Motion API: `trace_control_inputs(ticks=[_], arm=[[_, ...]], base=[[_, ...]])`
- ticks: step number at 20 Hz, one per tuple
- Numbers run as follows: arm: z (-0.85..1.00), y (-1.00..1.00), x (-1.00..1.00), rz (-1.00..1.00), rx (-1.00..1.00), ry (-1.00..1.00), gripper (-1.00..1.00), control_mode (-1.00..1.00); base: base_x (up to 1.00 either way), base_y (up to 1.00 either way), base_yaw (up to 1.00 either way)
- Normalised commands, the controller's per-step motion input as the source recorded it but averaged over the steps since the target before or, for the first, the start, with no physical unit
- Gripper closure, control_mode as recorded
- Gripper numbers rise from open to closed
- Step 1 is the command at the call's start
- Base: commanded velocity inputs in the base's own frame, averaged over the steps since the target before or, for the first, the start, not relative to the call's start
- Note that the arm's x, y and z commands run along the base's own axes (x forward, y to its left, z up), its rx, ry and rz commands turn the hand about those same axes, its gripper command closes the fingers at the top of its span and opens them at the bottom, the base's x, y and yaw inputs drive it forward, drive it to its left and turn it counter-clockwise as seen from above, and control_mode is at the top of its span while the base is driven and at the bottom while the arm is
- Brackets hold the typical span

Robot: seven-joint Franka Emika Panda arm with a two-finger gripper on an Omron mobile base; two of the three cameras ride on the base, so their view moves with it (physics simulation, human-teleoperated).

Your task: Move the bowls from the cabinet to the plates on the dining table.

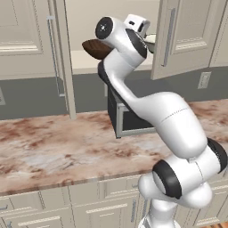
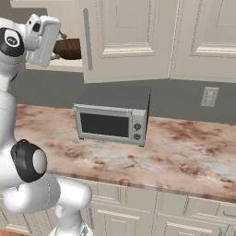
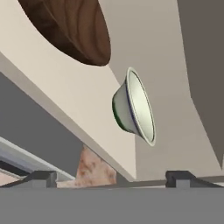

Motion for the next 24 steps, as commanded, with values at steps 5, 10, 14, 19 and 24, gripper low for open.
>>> trace_control_inputs(ticks=[5,10,14,19,24], arm=[[-0.12,-0.22,0.07,-0.12,0.00,0.00,-1.00,-1.00],[-0.03,-0.27,0.04,-0.09,0.00,0.00,-1.00,-1.00],[-0.03,-0.24,0.02,-0.04,0.00,0.00,-1.00,-1.00],[-0.05,-0.16,0.15,0.00,0.00,0.00,-1.00,-1.00],[-0.03,-0.14,0.25,0.00,-0.02,0.00,-1.00,-1.00]], base=[[0.00,0.00,0.00],[0.00,0.00,0.00],[0.00,0.00,0.00],[0.00,0.00,0.00],[0.00,0.00,0.00]])
